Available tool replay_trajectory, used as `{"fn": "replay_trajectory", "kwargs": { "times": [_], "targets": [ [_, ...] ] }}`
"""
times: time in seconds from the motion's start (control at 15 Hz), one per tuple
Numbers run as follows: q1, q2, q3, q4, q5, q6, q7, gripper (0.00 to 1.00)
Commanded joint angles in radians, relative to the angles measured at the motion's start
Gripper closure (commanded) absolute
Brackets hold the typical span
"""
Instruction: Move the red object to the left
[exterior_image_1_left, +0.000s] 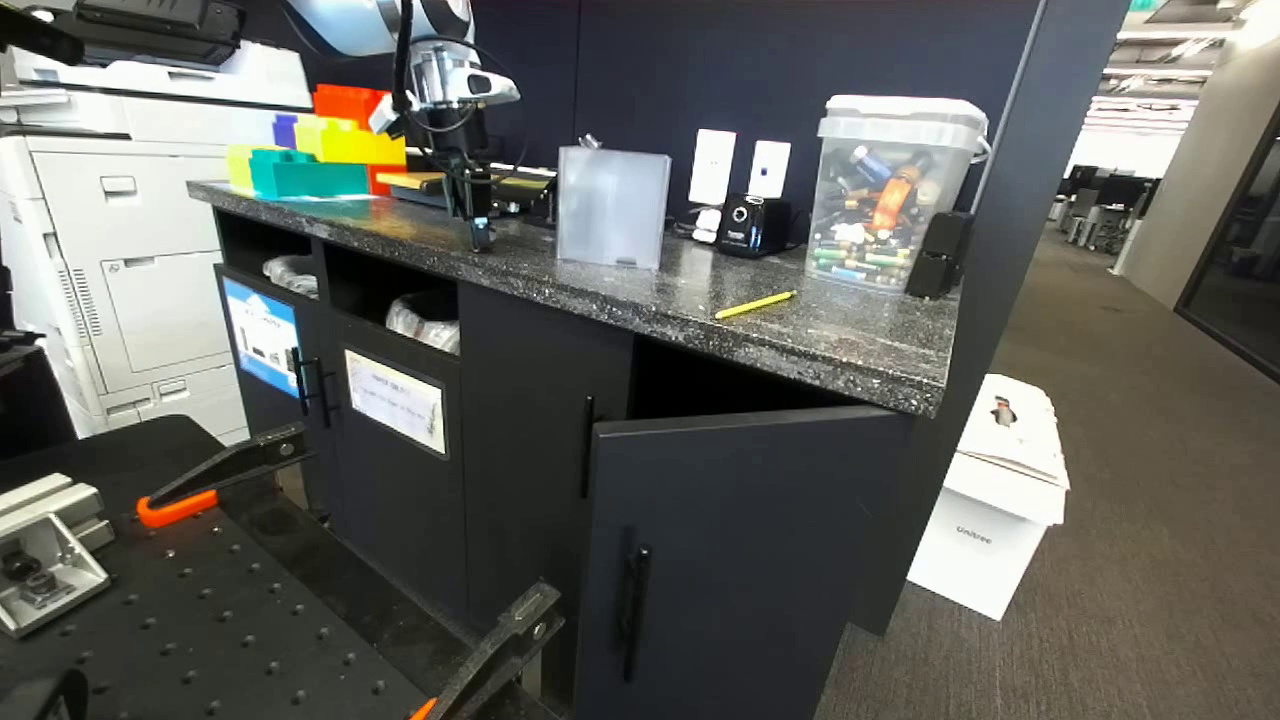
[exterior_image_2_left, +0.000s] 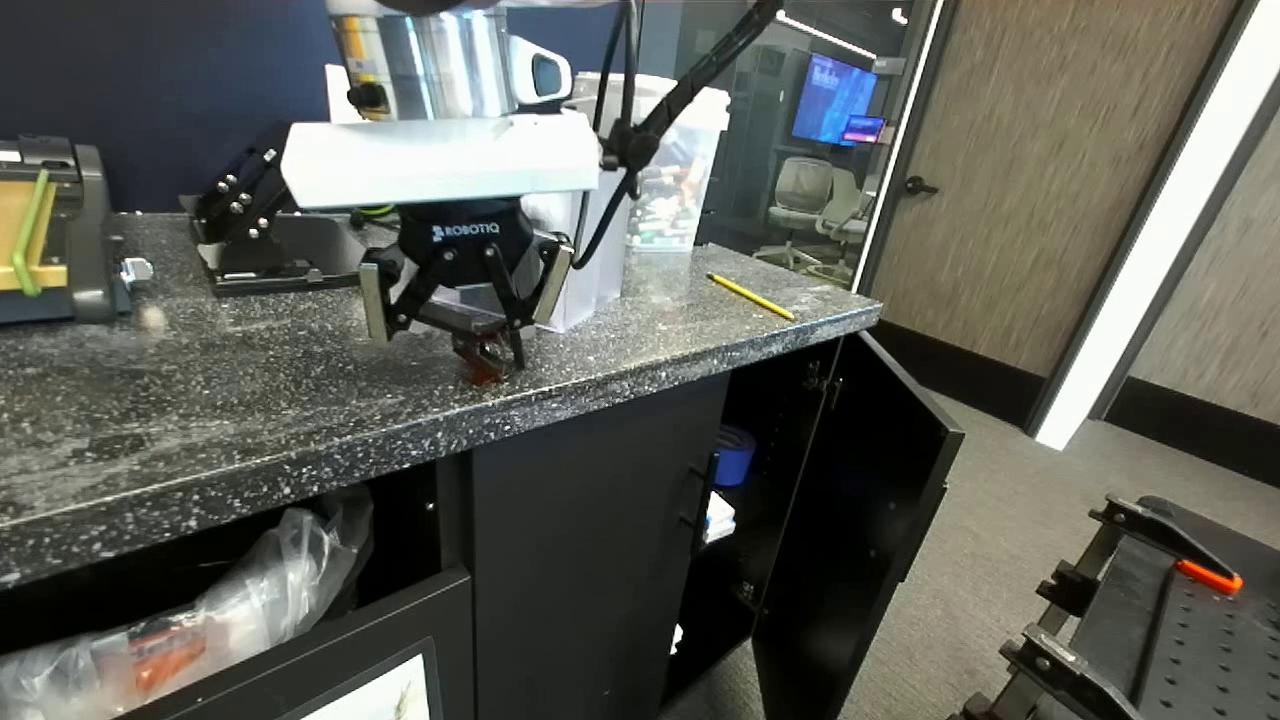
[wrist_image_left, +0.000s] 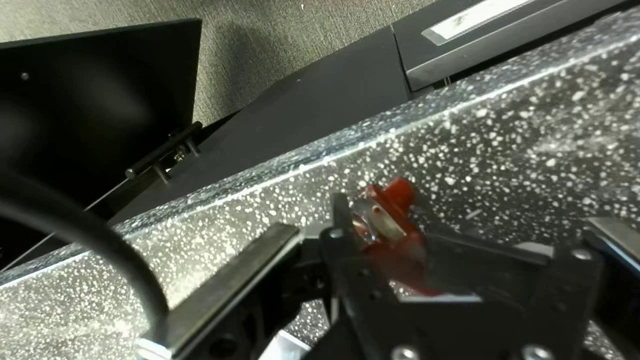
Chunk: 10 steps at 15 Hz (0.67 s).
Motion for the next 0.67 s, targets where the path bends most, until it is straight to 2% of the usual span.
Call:
{"fn": "replay_trajectory", "kwargs": {
  "times": [0.0, 0.27, 0.33, 0.4, 0.47, 0.53, 0.6],
  "targets": [
    [0.007, 0.004, -0.004, 0.092, -0.007, -0.096, -0.028, 0.31],
    [-0.013, -0.089, 0.016, 0.078, 0.011, -0.172, -0.123, 0.04],
    [-0.02, -0.114, 0.022, 0.064, 0.017, -0.195, -0.157, 0.0],
    [-0.004, -0.057, 0.003, 0.09, 0.003, -0.143, -0.1, 0.0],
    [-0.006, -0.074, 0.003, 0.089, 0.004, -0.154, -0.108, 0.07],
    [-0.007, -0.077, 0.003, 0.089, 0.004, -0.154, -0.108, 0.0],
    [-0.007, -0.073, 0.003, 0.087, 0.004, -0.153, -0.108, 0.0]
  ]
}}
